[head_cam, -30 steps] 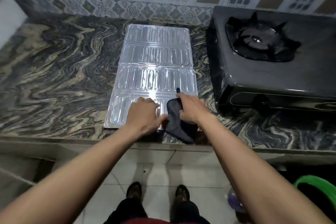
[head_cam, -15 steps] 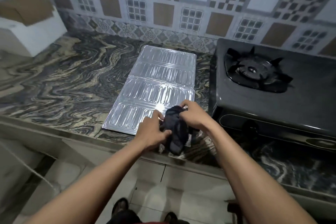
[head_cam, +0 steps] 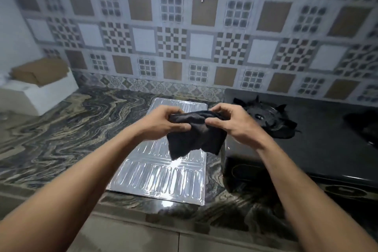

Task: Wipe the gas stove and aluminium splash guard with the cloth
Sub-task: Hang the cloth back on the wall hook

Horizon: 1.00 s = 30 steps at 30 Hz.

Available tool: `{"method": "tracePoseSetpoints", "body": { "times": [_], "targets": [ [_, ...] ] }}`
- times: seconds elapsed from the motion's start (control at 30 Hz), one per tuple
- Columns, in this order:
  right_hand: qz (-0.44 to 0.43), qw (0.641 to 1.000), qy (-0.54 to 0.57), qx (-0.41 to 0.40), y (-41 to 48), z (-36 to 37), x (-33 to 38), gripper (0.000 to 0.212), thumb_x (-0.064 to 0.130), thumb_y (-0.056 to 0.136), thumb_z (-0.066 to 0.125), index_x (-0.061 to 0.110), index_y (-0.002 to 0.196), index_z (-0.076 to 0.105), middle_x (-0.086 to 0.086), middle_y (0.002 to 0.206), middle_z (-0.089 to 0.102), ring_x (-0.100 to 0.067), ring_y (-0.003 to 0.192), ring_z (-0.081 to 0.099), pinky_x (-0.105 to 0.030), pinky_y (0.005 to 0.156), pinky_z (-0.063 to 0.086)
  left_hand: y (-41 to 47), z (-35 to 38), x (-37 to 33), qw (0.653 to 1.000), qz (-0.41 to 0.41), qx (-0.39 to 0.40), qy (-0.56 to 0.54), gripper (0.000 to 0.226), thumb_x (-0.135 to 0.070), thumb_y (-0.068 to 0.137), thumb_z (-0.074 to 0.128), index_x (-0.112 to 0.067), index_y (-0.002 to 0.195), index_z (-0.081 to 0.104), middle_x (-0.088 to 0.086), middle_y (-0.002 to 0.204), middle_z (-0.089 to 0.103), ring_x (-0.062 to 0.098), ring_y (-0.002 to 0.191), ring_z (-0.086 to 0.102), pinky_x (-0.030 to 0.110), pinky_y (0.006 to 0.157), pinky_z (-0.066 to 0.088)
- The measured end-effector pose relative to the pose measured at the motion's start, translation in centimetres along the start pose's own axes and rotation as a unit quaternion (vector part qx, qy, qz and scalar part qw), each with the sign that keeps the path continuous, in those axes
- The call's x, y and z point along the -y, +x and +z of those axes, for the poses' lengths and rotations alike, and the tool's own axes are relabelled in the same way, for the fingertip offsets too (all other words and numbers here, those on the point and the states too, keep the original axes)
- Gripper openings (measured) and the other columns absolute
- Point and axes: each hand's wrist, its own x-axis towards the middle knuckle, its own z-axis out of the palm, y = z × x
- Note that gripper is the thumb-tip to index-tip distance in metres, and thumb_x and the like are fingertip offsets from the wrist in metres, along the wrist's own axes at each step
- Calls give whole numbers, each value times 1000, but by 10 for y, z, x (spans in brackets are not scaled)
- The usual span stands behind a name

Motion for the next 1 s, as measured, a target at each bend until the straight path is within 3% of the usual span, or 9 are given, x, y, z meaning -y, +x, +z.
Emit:
{"method": "tracePoseSetpoints", "body": {
  "times": [0.1,0.23,0.37,0.47,0.7,0.83,1.0],
  "targets": [
    [-20,1000,24,4,7,-21,19,27,14,85,76,21,110,69,-6,94,74,-12,84,68,-31,83,56,8,-20,-28,996,12,-14,-88,23,-28,83,69,-10,98,69,4,83,70,13,75,64,25,59,51],
    [-23,998,23,52,19,-40,51,47,11,86,74,30,128,65,-1,118,72,-15,107,69,-33,94,55,26,-46,-53,995,21,-14,-96,22,-22,83,69,-13,103,68,7,92,75,18,83,71,32,61,56],
    [-20,997,6,74,31,-54,72,52,7,81,77,22,129,65,3,122,70,-13,113,66,-38,101,51,46,-70,-69,994,44,3,-102,23,-11,83,69,-16,105,66,5,94,76,19,86,73,31,62,57],
    [-25,998,12,59,47,-66,78,50,3,82,75,16,129,64,0,120,72,-16,109,68,-39,97,54,68,-86,-77,993,55,16,-102,22,-6,87,65,-14,107,64,8,97,75,20,87,73,32,62,58],
    [-67,996,3,62,104,-93,87,54,0,90,65,26,137,58,6,133,63,-11,116,64,-31,95,54,130,-116,-90,995,68,-18,-66,12,-8,91,64,-13,102,65,4,91,75,14,79,71,30,54,56],
    [-89,989,-116,35,151,-106,95,42,-2,93,60,22,127,66,5,130,65,-6,117,61,-23,101,48,171,-134,-99,994,72,-58,-54,15,-8,92,64,-17,102,68,6,95,75,17,84,69,41,72,58],
    [-104,976,-189,-9,215,-131,103,47,19,84,76,22,129,65,5,128,66,-4,109,63,-24,100,49,215,-160,-117,993,94,-69,-34,31,-9,89,67,-20,118,71,9,106,76,22,99,72,41,83,60]
  ]
}}
